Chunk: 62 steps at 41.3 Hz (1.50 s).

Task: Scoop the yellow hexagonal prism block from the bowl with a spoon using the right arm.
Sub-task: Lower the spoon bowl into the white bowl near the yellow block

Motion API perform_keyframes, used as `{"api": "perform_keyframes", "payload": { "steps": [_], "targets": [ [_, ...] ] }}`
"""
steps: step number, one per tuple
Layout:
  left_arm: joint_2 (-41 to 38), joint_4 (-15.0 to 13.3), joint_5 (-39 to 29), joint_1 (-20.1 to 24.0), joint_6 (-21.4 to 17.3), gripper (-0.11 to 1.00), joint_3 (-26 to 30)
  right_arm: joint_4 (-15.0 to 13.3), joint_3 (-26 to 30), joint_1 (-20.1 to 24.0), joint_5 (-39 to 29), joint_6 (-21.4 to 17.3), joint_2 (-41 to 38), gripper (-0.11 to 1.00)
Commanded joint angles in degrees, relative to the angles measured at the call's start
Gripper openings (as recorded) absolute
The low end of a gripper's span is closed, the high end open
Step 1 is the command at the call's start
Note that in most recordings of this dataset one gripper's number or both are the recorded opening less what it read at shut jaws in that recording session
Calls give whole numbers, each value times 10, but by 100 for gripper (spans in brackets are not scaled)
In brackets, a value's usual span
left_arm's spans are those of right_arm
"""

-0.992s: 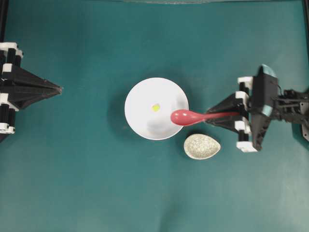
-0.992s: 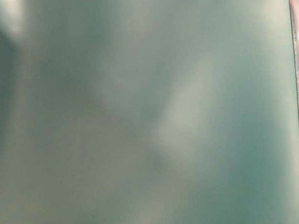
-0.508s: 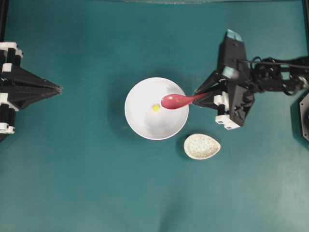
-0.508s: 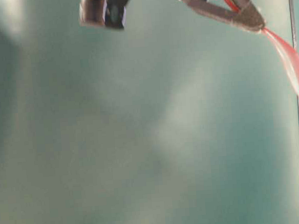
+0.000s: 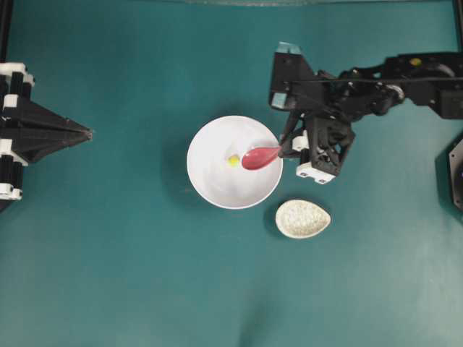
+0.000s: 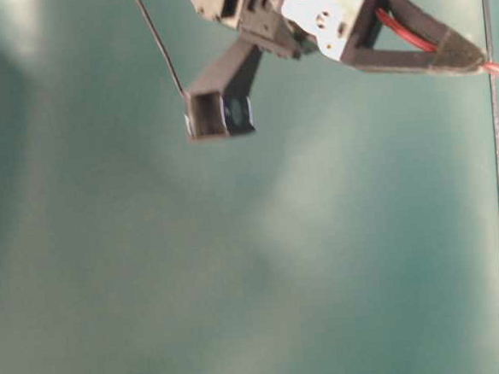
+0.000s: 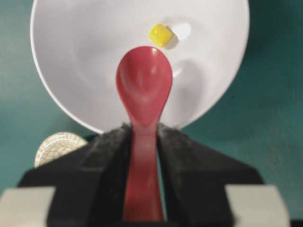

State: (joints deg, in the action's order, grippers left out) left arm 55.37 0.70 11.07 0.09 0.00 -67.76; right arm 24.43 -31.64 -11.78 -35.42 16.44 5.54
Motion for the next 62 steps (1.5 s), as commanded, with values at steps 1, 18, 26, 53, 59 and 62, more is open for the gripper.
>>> {"api": "perform_keyframes", "payload": {
  "steps": [1, 18, 26, 53, 59, 62],
  "targets": [
    [-3, 1, 4, 1, 1, 0, 12, -10, 24, 1, -9, -8, 2, 26],
    [-3, 1, 4, 1, 0, 0, 13, -48, 24, 5, -19, -49, -7, 26],
    [-2, 1, 4, 1, 0, 0, 13, -48, 24, 14, -18, -49, -25, 26],
    [-2, 1, 5, 1, -2, 0, 13, -48, 47, 43, 38, -48, -83, 26],
    [-3, 1, 5, 1, -2, 0, 13, -47, 52, 43, 32, -48, -86, 26],
    [-3, 1, 6, 1, -2, 0, 13, -48, 53, 43, 28, -47, -85, 26]
  ]
}}
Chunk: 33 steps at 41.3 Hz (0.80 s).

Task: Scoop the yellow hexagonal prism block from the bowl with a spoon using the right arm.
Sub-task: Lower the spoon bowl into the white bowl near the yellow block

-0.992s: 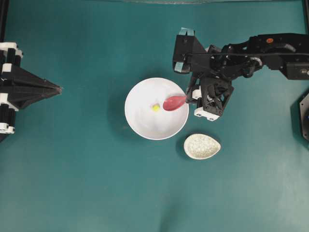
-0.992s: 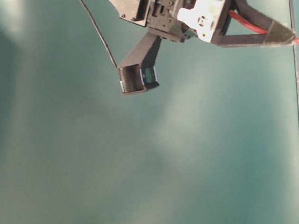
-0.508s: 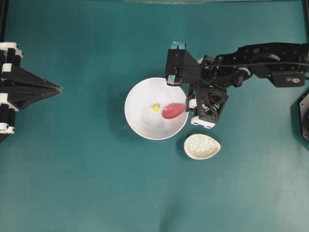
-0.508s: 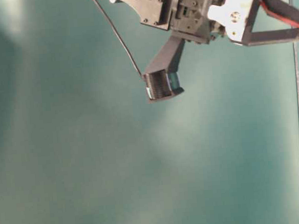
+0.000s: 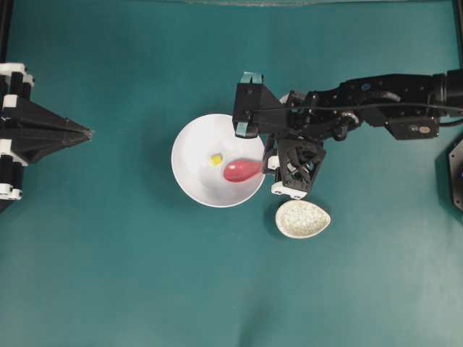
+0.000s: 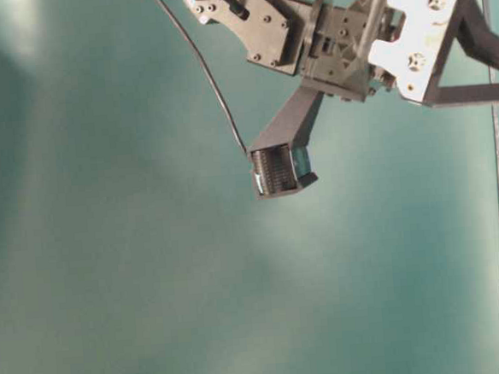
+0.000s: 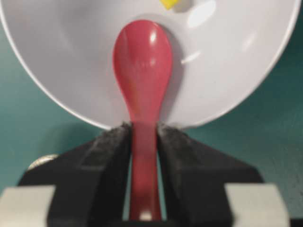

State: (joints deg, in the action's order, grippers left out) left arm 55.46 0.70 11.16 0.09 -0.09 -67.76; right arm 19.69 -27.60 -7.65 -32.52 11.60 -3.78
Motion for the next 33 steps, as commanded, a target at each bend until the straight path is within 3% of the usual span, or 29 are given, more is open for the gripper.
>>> {"api": "perform_keyframes", "payload": {
  "steps": [1, 33],
  "targets": [
    [-4, 1, 4, 1, -1, 0, 13, -1, 12, 2, -4, 1, 8, 26],
    [-4, 1, 3, 1, -1, 0, 13, -16, 11, 2, -44, -2, 96, 26]
  ]
}}
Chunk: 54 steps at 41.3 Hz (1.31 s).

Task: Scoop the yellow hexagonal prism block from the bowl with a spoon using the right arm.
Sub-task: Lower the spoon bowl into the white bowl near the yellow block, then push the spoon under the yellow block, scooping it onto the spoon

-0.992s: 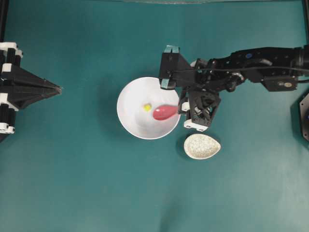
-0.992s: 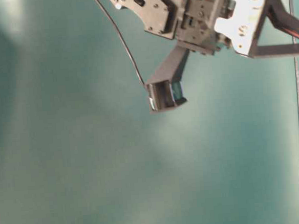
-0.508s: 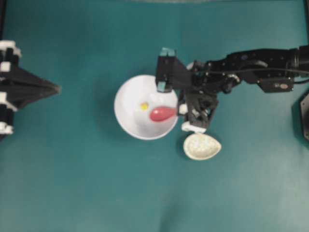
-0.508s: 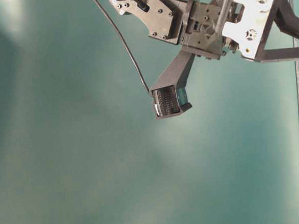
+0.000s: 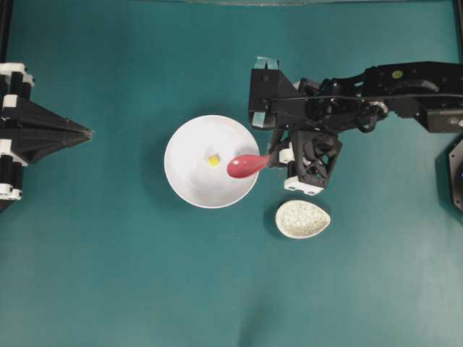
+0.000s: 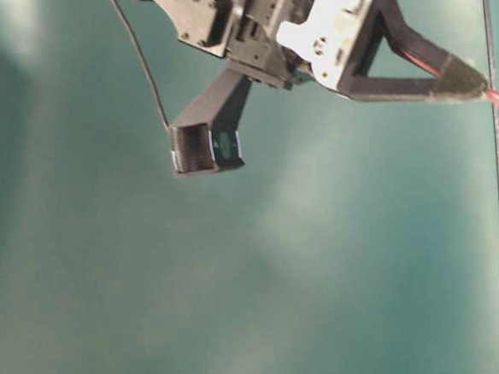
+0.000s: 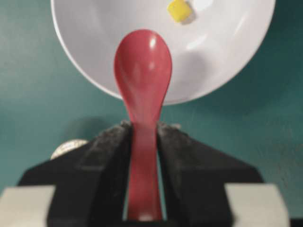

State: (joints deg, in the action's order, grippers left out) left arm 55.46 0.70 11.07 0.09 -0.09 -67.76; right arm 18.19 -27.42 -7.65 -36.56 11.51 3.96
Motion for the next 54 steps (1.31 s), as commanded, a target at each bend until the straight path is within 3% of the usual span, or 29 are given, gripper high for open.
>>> {"api": "perform_keyframes", "payload": {
  "steps": [1, 22, 34, 54],
  "targets": [
    [-4, 1, 4, 1, -1, 0, 13, -1, 9, 2, -4, -1, 19, 26],
    [-3, 1, 4, 1, -2, 0, 13, -1, 19, 2, 7, -1, 13, 26],
    [-3, 1, 4, 1, -2, 0, 13, -1, 69, 2, -4, -1, -23, 26],
    [-4, 1, 3, 1, -3, 0, 13, -32, 171, 1, -174, -15, -79, 26]
  ]
}}
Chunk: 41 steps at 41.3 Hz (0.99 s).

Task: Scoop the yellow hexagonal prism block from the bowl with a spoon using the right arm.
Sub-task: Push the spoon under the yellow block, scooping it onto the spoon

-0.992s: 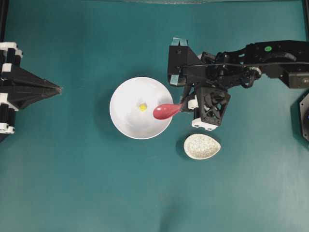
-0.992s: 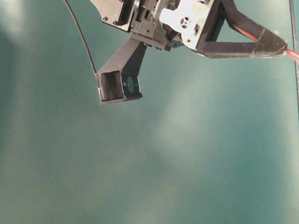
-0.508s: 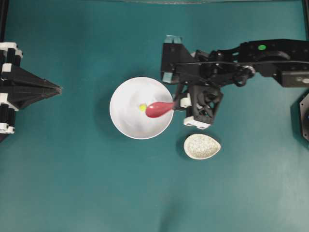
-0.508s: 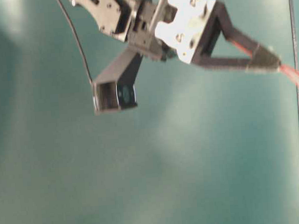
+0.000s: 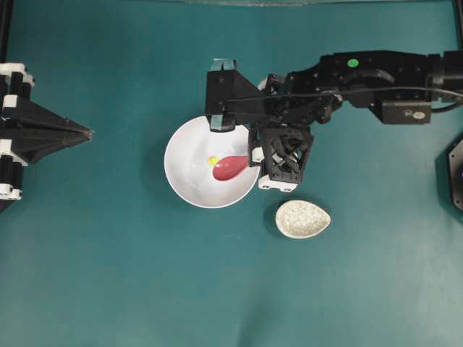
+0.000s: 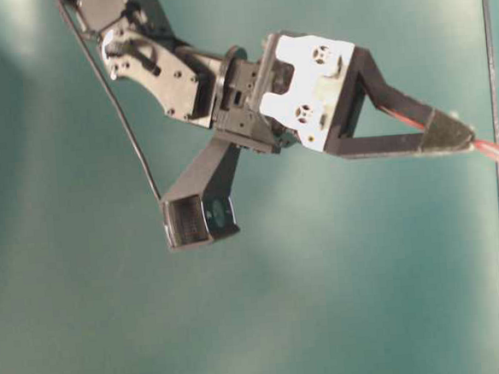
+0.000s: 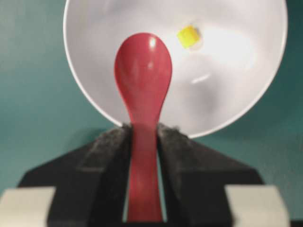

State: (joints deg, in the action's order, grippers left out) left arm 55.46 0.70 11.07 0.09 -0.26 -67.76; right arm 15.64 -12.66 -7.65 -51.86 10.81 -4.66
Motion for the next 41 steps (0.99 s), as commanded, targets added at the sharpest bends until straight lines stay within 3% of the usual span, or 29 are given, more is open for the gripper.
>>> {"api": "perform_keyframes", "payload": {
  "steps": [1, 10, 21, 41],
  "targets": [
    [-4, 1, 3, 1, -1, 0, 13, -8, 26, 0, -27, -13, 6, 26],
    [-3, 1, 4, 1, -2, 0, 13, -53, 55, 0, -84, -62, -7, 26],
    [-3, 1, 4, 1, -3, 0, 13, -57, 93, -1, -129, -66, -29, 26],
    [-4, 1, 4, 1, -4, 0, 13, -58, 109, 0, -136, -66, -62, 26]
  ]
}}
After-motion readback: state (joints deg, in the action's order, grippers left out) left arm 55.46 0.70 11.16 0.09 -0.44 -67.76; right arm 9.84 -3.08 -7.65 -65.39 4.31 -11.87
